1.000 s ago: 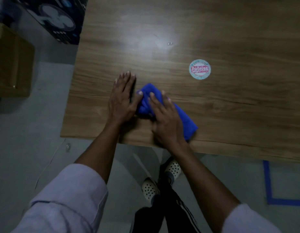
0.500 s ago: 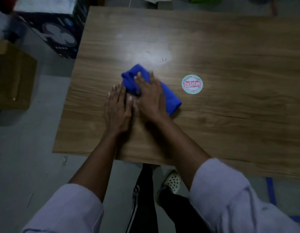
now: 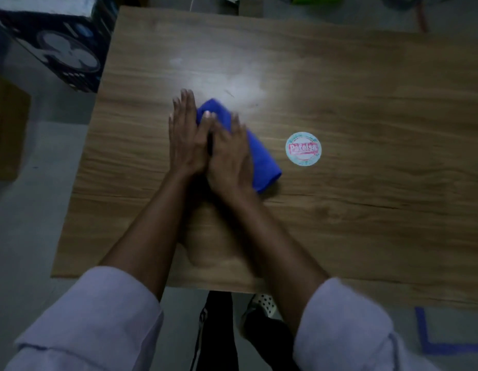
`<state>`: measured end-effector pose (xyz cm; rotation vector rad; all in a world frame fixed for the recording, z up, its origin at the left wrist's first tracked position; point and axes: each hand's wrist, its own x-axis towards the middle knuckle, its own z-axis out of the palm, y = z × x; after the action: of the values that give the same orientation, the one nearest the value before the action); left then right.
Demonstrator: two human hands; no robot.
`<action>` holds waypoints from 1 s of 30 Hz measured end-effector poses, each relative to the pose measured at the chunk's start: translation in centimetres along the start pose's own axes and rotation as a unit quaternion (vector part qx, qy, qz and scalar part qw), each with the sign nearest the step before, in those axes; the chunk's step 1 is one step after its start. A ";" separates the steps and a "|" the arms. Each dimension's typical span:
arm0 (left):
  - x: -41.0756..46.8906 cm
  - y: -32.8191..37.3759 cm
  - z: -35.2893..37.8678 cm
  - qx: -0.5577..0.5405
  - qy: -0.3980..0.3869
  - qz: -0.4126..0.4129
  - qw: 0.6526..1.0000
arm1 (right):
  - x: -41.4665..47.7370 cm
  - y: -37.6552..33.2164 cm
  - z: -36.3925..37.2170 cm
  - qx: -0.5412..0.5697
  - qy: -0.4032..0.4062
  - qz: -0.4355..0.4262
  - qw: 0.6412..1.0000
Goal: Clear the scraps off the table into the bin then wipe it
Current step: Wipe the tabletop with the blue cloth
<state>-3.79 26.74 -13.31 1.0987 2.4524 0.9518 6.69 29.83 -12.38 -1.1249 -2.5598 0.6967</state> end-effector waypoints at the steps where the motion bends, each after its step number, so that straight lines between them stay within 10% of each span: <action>1: 0.6 -0.1 -0.3 -0.024 0.004 -0.001 1.000 | -1.5 -0.6 0.1 0.019 -0.003 -0.026 0.999; 10: 1.0 -0.7 0.0 0.037 -0.015 0.042 0.998 | 5.6 8.4 -5.6 -0.042 0.046 0.129 0.990; 17: 1.0 -0.9 -0.6 0.047 -0.031 0.044 0.997 | 1.7 2.3 -1.1 0.025 0.013 -0.029 0.999; 25: 1.0 -0.6 -0.4 0.119 -0.033 0.074 0.990 | 7.7 7.1 -4.6 -0.034 0.020 0.117 0.992; 30: 1.0 -0.5 -0.6 0.094 -0.035 0.065 0.993 | 1.7 2.7 -1.3 0.031 0.005 -0.001 1.000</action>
<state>-5.07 26.93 -13.22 1.3455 2.4783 0.7151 7.79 33.06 -12.59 -1.1041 -2.5123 0.7622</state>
